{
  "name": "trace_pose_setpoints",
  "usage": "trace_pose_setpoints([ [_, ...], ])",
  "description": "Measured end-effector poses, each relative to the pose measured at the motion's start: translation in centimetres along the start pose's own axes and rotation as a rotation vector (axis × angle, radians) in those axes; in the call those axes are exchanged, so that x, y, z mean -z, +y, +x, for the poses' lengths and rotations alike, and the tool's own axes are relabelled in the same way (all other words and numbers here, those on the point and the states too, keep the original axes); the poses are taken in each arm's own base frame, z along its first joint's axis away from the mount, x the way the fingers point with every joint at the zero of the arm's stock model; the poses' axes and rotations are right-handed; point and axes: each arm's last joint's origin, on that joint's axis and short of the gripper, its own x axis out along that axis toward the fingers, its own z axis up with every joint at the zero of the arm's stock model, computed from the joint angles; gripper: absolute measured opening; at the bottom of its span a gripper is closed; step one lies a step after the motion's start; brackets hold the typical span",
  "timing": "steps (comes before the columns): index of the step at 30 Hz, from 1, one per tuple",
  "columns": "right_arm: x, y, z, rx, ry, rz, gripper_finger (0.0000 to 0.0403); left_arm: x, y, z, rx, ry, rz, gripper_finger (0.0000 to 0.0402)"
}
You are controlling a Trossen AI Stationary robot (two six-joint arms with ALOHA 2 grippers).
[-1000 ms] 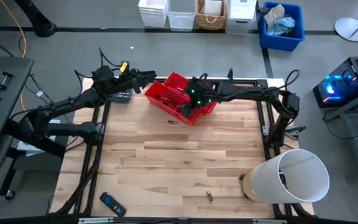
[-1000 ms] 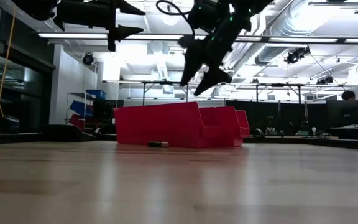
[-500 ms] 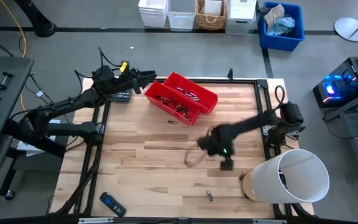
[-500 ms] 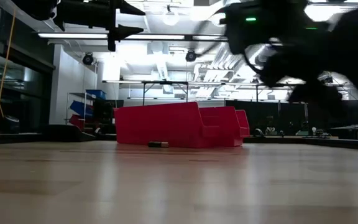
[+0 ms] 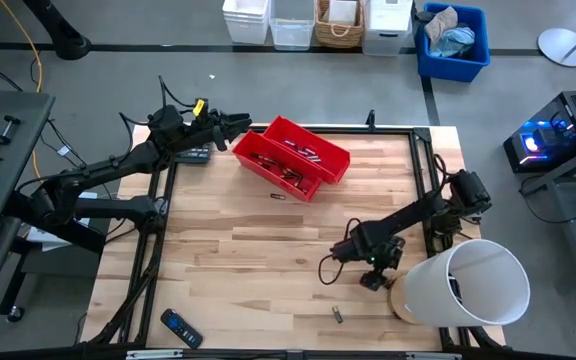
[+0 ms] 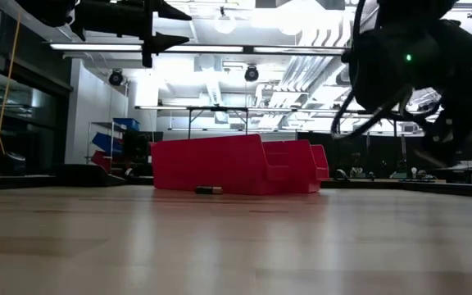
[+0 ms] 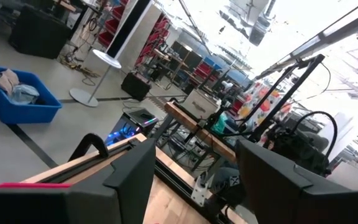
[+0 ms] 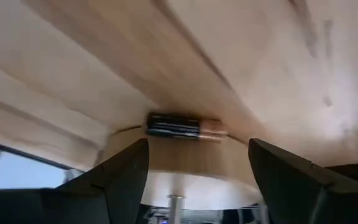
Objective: Sort batteries
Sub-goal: Put the black battery into the bottom red bin
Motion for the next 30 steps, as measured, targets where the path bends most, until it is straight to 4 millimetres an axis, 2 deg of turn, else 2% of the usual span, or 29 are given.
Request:
trace_pose_setpoints([
  [9, -0.19, 0.55, -0.61, 0.012, -0.066, 0.147, 0.0270, 0.01, 0.01, 0.01, -0.001, 0.000, 0.000, 0.0213],
  [15, -0.38, 0.89, -0.61, -0.007, -0.095, 0.124, 0.0276, 0.01, 0.01, 0.00, -0.001, 0.001, 0.000, 0.0213],
  [18, -0.40, 0.89, -0.61, -0.005, -0.100, 0.114, 0.0299, 0.04, 0.03, 0.00, -0.003, 0.004, -0.001, 0.0213],
  [24, -0.44, 0.97, -0.61, -0.014, -0.101, 0.088, 0.0369, 0.16, 0.11, 0.00, -0.011, 0.016, -0.005, 0.0213],
  [30, 0.05, 0.96, -0.42, -0.009, -0.057, 0.234, 0.0382, 0.40, 0.28, 0.00, -0.028, 0.040, -0.006, 0.0213],
])
